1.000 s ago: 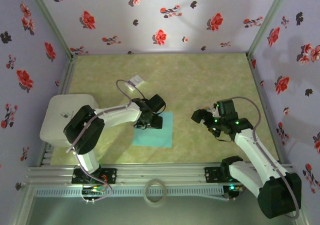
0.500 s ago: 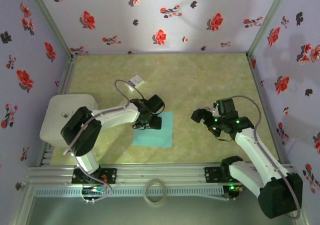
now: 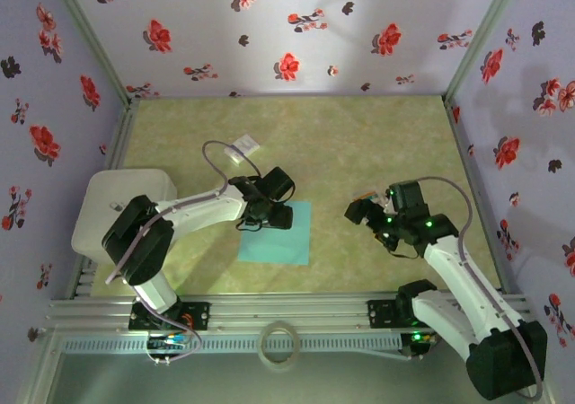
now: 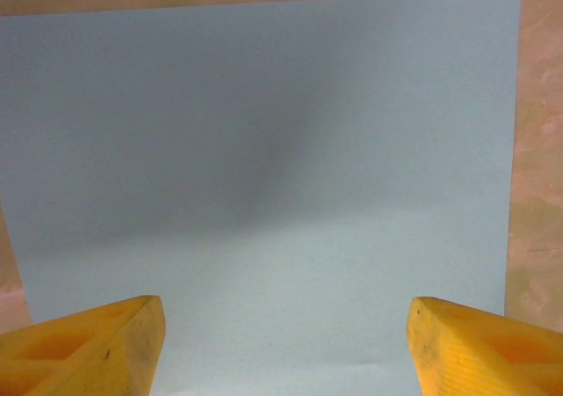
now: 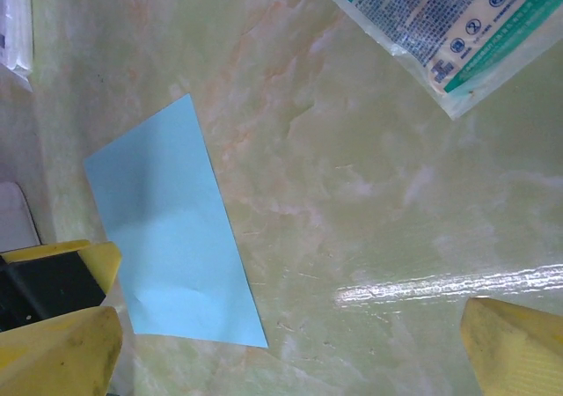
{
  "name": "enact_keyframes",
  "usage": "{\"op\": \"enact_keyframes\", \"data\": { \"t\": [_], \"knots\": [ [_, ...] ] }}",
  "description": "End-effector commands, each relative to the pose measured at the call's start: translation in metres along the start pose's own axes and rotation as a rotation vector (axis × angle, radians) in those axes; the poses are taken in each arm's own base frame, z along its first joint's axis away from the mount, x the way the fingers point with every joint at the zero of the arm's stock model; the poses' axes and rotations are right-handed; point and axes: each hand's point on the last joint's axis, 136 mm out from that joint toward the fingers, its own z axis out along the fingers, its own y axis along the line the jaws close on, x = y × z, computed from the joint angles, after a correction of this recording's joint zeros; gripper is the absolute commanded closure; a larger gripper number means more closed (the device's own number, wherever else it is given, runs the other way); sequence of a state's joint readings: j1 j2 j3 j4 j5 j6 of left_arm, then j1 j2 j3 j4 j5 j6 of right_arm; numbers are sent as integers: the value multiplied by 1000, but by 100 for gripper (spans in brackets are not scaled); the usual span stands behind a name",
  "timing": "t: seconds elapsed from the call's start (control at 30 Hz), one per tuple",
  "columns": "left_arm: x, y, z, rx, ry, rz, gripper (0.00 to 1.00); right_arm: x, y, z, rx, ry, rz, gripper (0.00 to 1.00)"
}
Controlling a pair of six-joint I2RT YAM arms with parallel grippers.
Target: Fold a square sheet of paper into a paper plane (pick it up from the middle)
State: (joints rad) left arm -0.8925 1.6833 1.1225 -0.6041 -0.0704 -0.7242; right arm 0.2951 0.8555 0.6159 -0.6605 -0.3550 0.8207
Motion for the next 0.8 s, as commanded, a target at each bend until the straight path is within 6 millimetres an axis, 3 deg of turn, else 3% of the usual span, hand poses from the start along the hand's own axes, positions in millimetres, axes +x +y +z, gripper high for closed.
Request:
{"op": "enact_keyframes", "data": {
  "t": [0.0,0.3,0.47,0.63,0.77],
  "knots": [
    [6,0,-1,5,9,36,27,4,-5,2,14,4,24,1],
    [14,-1,11,7,54,13,27,-3,-1,11,10,4,36,1],
    [22,10,12,-53,93,3,24,-6,2,14,17,9,38,1],
    [22,-4,23,-60,119,10,22,-9,3,19,27,20,23,1],
    [19,-1,32,-148,146,20,19,-11,8,21,11,28,-12,1]
  ]
}}
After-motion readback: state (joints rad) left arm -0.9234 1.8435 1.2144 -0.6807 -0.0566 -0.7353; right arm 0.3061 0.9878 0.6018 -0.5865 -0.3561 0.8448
